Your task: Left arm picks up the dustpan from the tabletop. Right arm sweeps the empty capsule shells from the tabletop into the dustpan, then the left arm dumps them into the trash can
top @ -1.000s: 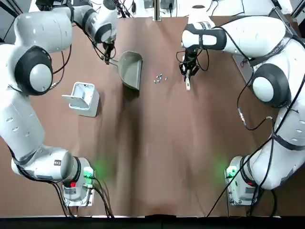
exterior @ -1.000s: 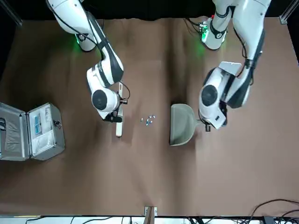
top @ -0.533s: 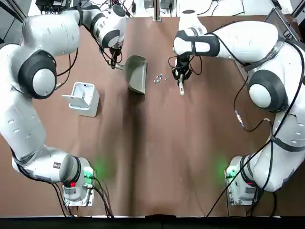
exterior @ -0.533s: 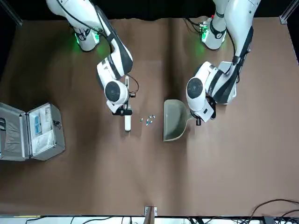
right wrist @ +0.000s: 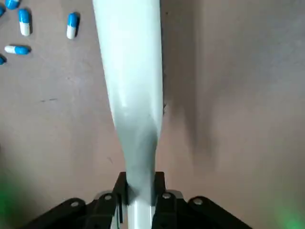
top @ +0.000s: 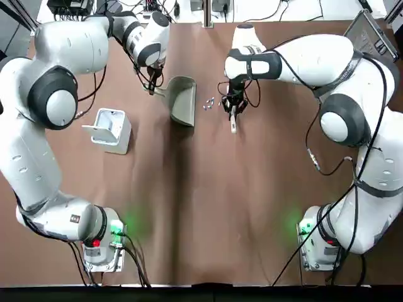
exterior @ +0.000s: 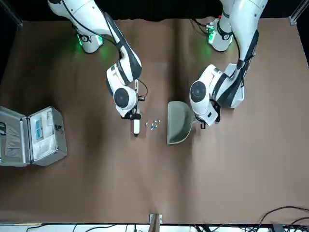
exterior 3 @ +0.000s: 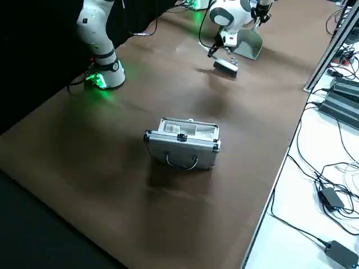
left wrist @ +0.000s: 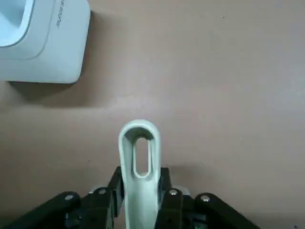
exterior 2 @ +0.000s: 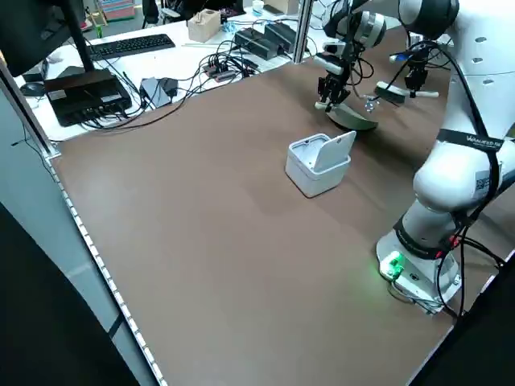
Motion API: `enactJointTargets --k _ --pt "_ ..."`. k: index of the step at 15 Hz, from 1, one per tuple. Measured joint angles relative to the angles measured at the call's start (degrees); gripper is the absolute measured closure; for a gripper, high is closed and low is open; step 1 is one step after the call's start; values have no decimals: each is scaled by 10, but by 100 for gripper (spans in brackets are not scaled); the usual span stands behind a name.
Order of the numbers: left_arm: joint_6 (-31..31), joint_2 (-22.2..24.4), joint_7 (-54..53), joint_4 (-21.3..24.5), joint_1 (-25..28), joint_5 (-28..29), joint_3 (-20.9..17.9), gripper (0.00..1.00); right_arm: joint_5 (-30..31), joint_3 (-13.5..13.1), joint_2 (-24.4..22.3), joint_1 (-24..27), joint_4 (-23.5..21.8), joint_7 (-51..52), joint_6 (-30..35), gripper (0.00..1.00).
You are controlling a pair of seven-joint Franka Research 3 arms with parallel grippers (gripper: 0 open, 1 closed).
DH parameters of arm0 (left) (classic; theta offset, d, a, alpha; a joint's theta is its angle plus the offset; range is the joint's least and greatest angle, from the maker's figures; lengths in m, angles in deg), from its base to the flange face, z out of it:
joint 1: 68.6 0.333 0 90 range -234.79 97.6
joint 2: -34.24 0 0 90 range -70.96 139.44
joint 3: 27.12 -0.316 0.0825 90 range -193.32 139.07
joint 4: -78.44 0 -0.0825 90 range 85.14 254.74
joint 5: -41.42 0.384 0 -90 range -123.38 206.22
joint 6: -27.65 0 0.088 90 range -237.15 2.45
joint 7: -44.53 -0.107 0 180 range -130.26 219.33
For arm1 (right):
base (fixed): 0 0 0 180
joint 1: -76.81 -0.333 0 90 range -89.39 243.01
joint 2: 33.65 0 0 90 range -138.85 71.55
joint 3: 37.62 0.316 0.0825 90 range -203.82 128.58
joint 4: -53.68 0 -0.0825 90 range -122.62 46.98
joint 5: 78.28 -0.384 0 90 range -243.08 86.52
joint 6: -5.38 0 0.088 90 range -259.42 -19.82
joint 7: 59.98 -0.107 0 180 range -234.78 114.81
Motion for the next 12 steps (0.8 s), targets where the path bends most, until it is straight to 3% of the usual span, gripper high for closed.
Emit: enactJointTargets --k 7,12 --pt "0 -33 9 -40 -25 1 -1 67 -8 0 47 -32 54 -71 -1 74" --pt "0 -62 48 -60 -38 41 -1 67 -20 0 71 -47 86 -84 -1 74"
